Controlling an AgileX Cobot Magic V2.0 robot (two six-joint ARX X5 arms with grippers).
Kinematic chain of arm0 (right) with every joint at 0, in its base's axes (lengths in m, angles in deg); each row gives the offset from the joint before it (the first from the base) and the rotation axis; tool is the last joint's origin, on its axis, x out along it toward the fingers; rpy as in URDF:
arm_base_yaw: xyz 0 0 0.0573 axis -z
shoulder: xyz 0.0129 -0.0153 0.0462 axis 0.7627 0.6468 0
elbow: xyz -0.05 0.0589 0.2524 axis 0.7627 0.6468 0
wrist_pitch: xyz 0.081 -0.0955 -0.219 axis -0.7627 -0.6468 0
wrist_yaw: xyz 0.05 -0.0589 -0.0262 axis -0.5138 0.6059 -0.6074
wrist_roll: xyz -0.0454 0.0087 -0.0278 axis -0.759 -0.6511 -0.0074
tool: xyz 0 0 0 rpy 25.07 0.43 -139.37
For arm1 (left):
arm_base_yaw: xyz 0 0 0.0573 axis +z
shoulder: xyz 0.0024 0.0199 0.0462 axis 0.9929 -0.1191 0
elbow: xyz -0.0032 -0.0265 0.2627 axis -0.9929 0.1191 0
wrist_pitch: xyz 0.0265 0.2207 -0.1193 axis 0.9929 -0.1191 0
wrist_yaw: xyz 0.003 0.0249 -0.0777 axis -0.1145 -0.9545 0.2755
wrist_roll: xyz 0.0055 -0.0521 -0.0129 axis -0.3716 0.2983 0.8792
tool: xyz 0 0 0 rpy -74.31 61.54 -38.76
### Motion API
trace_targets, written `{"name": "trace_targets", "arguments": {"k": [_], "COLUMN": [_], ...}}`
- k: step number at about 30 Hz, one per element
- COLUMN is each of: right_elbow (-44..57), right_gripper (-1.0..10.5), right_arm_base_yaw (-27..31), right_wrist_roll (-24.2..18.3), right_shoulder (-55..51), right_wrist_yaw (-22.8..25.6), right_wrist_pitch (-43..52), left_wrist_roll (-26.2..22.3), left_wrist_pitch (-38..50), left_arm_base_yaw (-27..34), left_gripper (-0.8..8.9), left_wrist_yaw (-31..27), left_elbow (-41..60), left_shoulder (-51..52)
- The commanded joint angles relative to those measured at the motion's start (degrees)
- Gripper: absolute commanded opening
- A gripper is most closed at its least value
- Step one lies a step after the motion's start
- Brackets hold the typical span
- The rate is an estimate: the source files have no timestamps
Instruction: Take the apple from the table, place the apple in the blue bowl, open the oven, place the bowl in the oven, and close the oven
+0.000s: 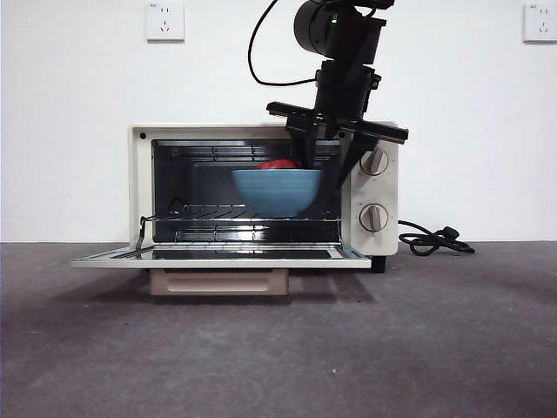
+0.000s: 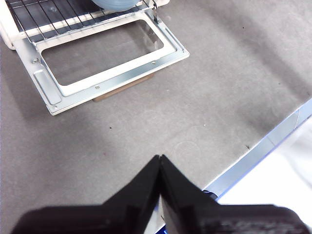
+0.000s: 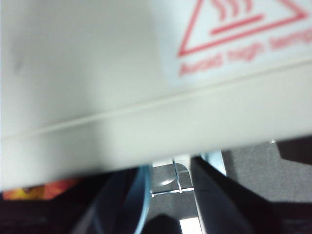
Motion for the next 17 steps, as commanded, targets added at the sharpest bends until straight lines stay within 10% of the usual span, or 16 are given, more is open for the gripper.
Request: {"name": "trace_targets", "arguments": {"k": [1,17], "right_elbow": [-0.13,-0.15], "right_gripper": [2.8,2.8], "right_arm_base_yaw": [-0.17,-1.60], "right_wrist_roll": [0.50,-3.37], "right_shoulder": [0.70,-0.46], "right_wrist_yaw": [0.07,5.73], "right_wrist_pitch": [0.66,0.42], "left_wrist_roll": [-0.83,-0.81], "left_wrist_pitch": [0.55,0.52], "left_arm_base_yaw": [-0.15,-0.13], "left_gripper": [-0.05,-0.06], "left_wrist_yaw": [0.00,-0.20], "left_elbow": [0.13,0.13], "left_shoulder": [0.13,0.02]}}
